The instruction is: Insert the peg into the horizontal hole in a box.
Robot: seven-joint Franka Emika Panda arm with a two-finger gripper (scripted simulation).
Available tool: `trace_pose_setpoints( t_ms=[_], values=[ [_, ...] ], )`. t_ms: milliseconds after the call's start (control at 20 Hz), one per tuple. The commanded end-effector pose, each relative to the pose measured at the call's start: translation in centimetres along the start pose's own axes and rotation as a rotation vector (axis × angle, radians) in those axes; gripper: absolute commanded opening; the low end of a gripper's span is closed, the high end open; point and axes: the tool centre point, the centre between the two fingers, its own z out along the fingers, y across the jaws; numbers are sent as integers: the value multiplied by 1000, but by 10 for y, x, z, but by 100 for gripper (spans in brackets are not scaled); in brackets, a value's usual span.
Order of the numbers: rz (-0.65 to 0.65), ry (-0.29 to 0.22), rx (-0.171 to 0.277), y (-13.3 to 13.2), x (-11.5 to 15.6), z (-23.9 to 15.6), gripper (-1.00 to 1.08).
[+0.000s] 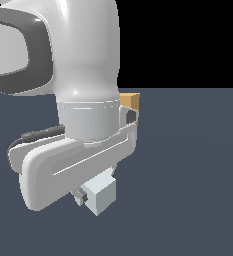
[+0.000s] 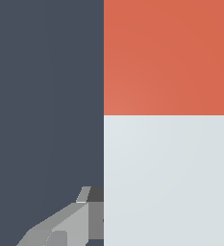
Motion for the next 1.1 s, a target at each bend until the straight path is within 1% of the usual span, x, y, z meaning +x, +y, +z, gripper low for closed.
trace_pose_setpoints(
  t_ms=[0,250,500,750,1050],
  values=[
    [0,0,0,0,0,0,-100],
    [16,0,0,0,3,-1,-100],
    [63,0,0,-1,12,-3,-100],
    [141,0,0,0,27,-8,-100],
    [270,0,0,3,51,-14,-100]
  ],
)
